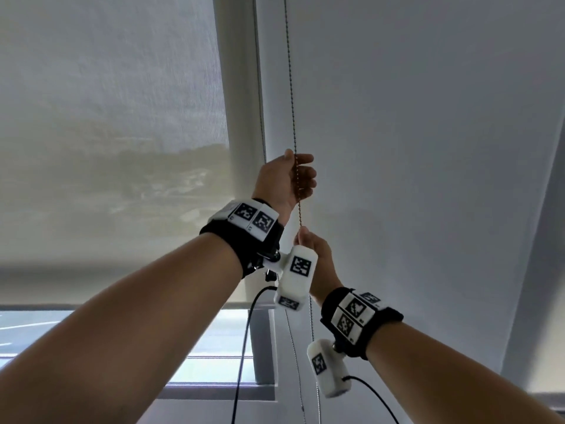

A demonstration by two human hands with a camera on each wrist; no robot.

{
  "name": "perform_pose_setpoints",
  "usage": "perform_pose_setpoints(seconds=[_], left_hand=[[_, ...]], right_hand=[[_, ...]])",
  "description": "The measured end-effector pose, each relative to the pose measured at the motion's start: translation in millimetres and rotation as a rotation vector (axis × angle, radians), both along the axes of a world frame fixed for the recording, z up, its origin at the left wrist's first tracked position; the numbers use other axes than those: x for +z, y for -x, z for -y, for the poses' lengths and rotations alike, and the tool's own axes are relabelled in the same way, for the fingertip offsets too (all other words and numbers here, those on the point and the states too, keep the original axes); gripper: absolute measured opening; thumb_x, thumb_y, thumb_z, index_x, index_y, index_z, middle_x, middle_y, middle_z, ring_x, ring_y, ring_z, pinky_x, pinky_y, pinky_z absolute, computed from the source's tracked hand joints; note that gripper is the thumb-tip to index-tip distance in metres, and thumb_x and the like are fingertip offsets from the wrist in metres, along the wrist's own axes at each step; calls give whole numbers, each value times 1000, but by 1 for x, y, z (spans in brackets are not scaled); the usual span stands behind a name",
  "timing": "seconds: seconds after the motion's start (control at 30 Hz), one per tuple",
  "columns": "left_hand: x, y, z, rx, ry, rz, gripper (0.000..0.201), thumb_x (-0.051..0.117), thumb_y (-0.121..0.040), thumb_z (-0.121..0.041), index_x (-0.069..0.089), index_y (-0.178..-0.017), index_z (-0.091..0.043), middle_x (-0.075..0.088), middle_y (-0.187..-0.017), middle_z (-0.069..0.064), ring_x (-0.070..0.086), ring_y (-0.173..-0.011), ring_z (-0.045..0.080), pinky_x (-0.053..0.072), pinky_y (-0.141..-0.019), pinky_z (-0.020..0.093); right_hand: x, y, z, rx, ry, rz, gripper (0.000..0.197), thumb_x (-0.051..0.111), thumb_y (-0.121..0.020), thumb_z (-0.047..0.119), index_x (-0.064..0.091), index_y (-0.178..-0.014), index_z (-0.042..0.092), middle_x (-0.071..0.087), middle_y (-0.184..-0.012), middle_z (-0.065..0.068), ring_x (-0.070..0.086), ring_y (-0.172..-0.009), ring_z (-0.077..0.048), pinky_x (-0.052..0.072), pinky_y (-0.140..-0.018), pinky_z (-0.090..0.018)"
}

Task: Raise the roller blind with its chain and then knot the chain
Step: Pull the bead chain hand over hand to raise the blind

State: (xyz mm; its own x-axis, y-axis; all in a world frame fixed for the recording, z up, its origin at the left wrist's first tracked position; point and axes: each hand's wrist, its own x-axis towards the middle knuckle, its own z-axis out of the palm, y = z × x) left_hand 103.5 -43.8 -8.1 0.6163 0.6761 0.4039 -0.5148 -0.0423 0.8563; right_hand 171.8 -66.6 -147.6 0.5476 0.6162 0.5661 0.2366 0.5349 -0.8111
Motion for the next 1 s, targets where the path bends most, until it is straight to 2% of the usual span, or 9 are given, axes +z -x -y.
perform_pose_setpoints(seconds=[0.13, 0.27, 0.37, 0.43, 0.5, 0.67, 0.83, 0.9, 1.0], left_hand=[[-9, -8, 1, 77, -5, 10, 32, 31, -91, -6, 49, -67, -16, 31, -41, -7, 21, -34, 7, 13, -40, 19], [-17, -8, 5, 122, -18, 0, 36, 26, -80, 5, 43, -59, -18, 28, -41, -7, 18, -32, 7, 11, -38, 14], [-27, -6, 6, 142, -28, -29, 35, 25, -78, 7, 43, -59, -17, 29, -40, -7, 18, -33, 7, 10, -39, 15], [-37, -1, 4, 150, -26, -51, 33, 27, -78, 6, 44, -61, -16, 29, -41, -7, 20, -33, 8, 12, -38, 15], [-52, 3, 3, 156, -16, -84, 32, 29, -82, 5, 45, -62, -15, 31, -42, -5, 23, -32, 8, 18, -34, 14], [-91, 14, 0, 173, 17, -166, 37, 31, -87, 2, 47, -59, -17, 37, -50, -2, 25, -35, 8, 18, -33, 16], [-100, 24, -7, 183, 65, -193, 49, 23, -70, 13, 48, -48, -22, 34, -49, -2, 22, -31, 7, 15, -36, 11], [-103, 26, -7, 181, 75, -196, 51, 20, -68, 14, 47, -46, -23, 32, -55, 1, 20, -32, 7, 14, -38, 10], [-102, 25, 1, 158, 58, -194, 45, 19, -69, 16, 43, -56, -20, 35, -55, -2, 20, -32, 5, 13, -38, 9]], right_hand=[[-14, 0, 3, 150, 45, -121, 42, 54, -81, 53, 41, -50, 28, 36, -51, 10, 31, -54, -14, 29, -57, -33], [-17, -5, 9, 109, 63, 23, 44, 44, -101, 29, 36, -58, 22, 34, -54, 11, 30, -52, -8, 28, -57, -29], [-10, -12, 16, 76, 80, 120, 35, 40, -96, 19, 48, -63, 13, 41, -56, 1, 38, -52, -11, 34, -54, -26], [3, -16, 20, 91, 92, 107, 29, 35, -92, 13, 58, -75, 7, 52, -62, -8, 52, -58, -22, 48, -58, -33], [20, -18, 22, 87, 78, 125, 30, 34, -90, 14, 63, -85, 7, 61, -72, -12, 60, -69, -26, 56, -69, -42], [73, -15, 23, 57, 88, 216, 31, 36, -101, 12, 64, -106, 0, 65, -83, -18, 64, -76, -23, 57, -69, -33], [124, 3, 24, 162, 142, 278, 38, 31, -105, 22, 54, -121, -3, 63, -91, -24, 63, -83, -32, 57, -80, -49], [139, 12, 24, 208, 149, 246, 39, 28, -106, 25, 55, -117, -1, 60, -82, -18, 57, -71, -30, 55, -69, -42], [148, 22, 19, 232, 157, 159, 37, 28, -105, 28, 50, -80, 12, 41, -61, -3, 32, -50, -17, 32, -47, -28]])
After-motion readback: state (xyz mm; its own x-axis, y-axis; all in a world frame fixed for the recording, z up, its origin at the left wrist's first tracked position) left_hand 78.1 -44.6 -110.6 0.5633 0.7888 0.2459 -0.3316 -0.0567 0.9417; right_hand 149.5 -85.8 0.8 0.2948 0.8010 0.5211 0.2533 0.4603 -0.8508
